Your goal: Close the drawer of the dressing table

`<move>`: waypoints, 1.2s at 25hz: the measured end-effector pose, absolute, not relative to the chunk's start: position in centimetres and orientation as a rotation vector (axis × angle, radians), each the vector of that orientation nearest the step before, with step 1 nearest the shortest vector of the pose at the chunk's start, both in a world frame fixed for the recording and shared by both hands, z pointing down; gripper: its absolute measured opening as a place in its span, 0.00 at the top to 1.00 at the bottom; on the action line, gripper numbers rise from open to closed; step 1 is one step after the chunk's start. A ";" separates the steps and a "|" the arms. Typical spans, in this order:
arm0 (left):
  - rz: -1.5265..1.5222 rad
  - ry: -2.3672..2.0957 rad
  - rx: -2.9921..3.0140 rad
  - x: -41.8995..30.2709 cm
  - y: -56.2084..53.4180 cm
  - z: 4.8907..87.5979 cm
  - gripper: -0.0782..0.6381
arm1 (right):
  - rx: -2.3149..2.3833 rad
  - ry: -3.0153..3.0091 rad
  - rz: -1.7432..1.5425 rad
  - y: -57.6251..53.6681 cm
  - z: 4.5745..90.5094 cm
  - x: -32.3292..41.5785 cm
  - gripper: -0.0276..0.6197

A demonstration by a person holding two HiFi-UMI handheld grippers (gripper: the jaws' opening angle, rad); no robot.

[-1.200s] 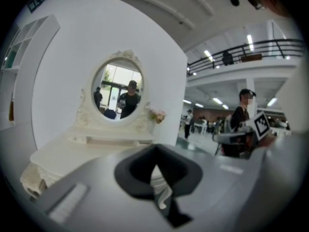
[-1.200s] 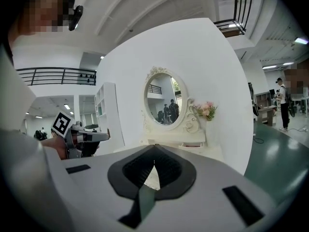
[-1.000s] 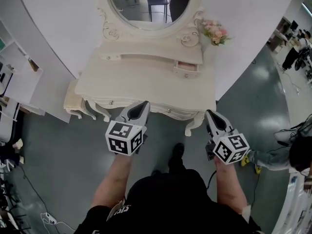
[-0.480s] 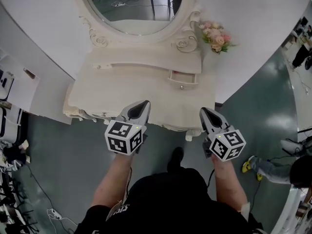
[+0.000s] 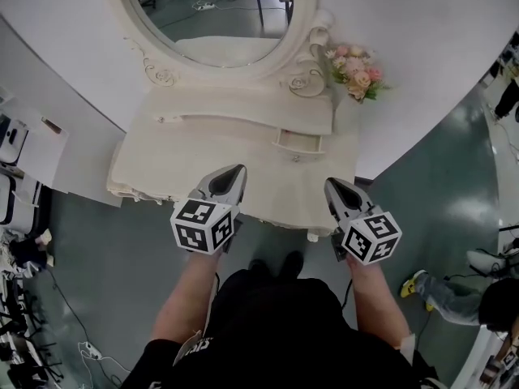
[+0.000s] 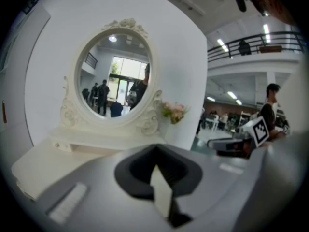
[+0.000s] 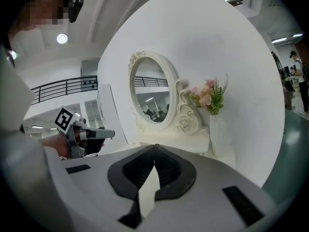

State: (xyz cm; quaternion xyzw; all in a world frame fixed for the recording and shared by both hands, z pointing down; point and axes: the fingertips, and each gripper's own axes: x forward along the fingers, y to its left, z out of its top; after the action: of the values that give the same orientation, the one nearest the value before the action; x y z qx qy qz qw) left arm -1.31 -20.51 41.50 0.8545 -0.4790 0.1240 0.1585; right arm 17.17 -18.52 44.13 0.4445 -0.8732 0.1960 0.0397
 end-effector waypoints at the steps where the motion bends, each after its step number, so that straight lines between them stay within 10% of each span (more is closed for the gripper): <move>1: 0.349 -1.373 2.443 -1.5 -20.8 41.4 0.88 | 1.355 -2.674 0.602 -18.7 44.2 16.9 0.96; 30: 0.311 -1.077 2.515 -5.3 -25.6 45.4 0.88 | 1.450 -2.375 0.624 -24.5 49.1 8.7 0.86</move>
State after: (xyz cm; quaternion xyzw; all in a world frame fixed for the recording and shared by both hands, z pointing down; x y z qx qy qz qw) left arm -5.35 -25.61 45.43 0.8963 -0.3836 0.1109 0.1927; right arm 8.72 -24.55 49.12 0.5030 -0.8242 0.2164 0.1444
